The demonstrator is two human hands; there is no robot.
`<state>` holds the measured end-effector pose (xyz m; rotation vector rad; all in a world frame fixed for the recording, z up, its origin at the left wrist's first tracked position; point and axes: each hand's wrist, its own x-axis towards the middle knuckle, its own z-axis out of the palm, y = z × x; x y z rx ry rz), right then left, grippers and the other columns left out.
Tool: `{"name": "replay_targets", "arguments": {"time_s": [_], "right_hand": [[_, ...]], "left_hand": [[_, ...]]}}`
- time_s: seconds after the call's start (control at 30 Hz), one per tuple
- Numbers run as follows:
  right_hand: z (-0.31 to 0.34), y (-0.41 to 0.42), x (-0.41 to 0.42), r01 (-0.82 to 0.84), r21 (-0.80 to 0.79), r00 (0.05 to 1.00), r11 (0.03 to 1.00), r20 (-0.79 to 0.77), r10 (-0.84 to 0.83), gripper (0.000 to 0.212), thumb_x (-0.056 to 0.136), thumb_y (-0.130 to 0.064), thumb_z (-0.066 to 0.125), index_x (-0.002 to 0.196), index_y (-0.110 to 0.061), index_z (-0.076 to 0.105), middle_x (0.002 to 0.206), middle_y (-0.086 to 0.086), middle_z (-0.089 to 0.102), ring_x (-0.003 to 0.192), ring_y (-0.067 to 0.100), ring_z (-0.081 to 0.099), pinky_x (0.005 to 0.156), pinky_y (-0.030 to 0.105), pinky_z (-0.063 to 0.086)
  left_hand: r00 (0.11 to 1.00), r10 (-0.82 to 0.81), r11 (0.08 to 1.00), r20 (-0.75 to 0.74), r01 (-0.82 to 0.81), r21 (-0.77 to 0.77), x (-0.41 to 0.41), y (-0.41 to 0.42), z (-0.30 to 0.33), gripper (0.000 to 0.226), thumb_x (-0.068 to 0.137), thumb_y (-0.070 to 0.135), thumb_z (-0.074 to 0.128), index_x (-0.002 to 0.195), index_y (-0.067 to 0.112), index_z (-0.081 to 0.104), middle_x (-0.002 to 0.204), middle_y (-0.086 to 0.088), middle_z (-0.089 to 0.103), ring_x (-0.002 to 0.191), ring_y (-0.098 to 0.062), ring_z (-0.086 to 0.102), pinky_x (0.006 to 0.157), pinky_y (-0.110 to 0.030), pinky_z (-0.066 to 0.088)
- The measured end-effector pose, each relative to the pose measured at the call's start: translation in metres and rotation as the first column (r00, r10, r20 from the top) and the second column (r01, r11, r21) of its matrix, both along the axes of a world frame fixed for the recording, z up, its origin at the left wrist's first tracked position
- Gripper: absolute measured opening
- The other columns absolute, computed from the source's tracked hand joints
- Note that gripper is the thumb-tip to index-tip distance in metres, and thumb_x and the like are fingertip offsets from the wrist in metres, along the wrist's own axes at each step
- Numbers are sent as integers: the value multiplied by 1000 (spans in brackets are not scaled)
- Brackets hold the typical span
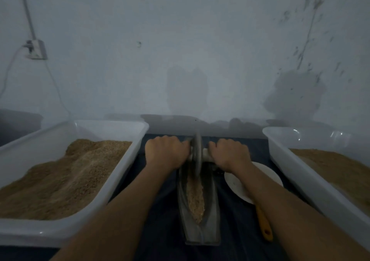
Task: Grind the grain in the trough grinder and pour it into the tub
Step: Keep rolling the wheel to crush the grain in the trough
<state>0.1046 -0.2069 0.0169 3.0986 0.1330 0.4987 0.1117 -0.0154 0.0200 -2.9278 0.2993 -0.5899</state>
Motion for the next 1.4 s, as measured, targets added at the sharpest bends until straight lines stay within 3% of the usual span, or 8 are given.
{"name": "replay_targets", "arguments": {"time_s": [0.17, 0.37, 0.5, 0.7, 0.93, 1.07, 1.27, 1.4], "right_hand": [[-25, 1, -54, -100, -242, 940, 965, 295, 171, 11, 87, -13, 60, 78, -11, 54, 62, 5, 55, 48, 22, 46, 47, 30, 32], [-29, 2, -79, -126, -46, 857, 991, 499, 132, 43, 102, -36, 31, 60, -28, 34, 49, -13, 28, 40, 11, 24, 51, 30, 20], [-20, 4, -55, -100, -265, 932, 959, 311, 184, 19, 90, -10, 55, 72, -12, 49, 59, 3, 45, 50, 19, 35, 49, 30, 32], [11, 5, 2, -9, -24, 996, 1000, -92, 7, 28, 103, -32, 27, 96, -18, 50, 95, 6, 52, 83, 26, 45, 70, 39, 33], [-19, 2, -62, -113, -253, 958, 961, 230, 174, 13, 93, -23, 57, 85, -15, 50, 69, 5, 54, 53, 21, 42, 51, 31, 32], [-23, 3, -95, -71, -69, 903, 995, 419, 93, 42, 103, -39, 25, 68, -25, 42, 54, -5, 46, 44, 19, 31, 55, 34, 24], [-12, 12, -75, -64, -40, 973, 997, 221, 71, 66, 89, -27, -15, 93, -21, 51, 79, -3, 48, 68, 21, 43, 60, 34, 28], [1, 4, -17, 21, 9, 999, 1000, -24, -21, 28, 102, -32, 23, 94, -20, 47, 88, 0, 44, 78, 23, 42, 68, 38, 30]], "left_hand": [[970, -176, 984, 170, 167, 66, -45, 18, -19, 24, 102, 30, 27, 84, 21, 40, 78, 1, 50, 65, -22, 44, 59, -33, 34], [935, -183, 967, 303, 227, -117, -75, 35, -38, 37, 102, 39, 19, 73, 28, 39, 60, 8, 44, 50, -20, 46, 52, -34, 28], [945, -223, 970, 240, 192, 147, -54, 23, -26, 18, 97, 24, 42, 79, 20, 39, 69, -1, 51, 54, -22, 44, 51, -29, 31], [1000, -10, 999, 27, 8, 48, 1, 7, -3, 29, 104, 28, 30, 97, 17, 56, 74, -1, 42, 69, -24, 45, 63, -34, 36], [976, -165, 985, 139, 156, 73, -52, 19, -20, 23, 103, 32, 25, 84, 23, 36, 86, 3, 56, 74, -27, 58, 63, -35, 39], [953, -182, 956, 242, 230, -185, -81, 33, -36, 37, 100, 42, 13, 77, 30, 39, 65, 7, 49, 57, -20, 50, 62, -38, 42], [950, -212, 977, 230, 207, 47, -53, 25, -33, 23, 102, 26, 39, 82, 20, 45, 78, -1, 60, 66, -27, 59, 60, -32, 45], [992, -106, 987, 71, 96, 125, -7, 15, -13, 30, 105, 36, 30, 99, 19, 54, 96, -5, 61, 89, -30, 62, 68, -36, 43]]}}
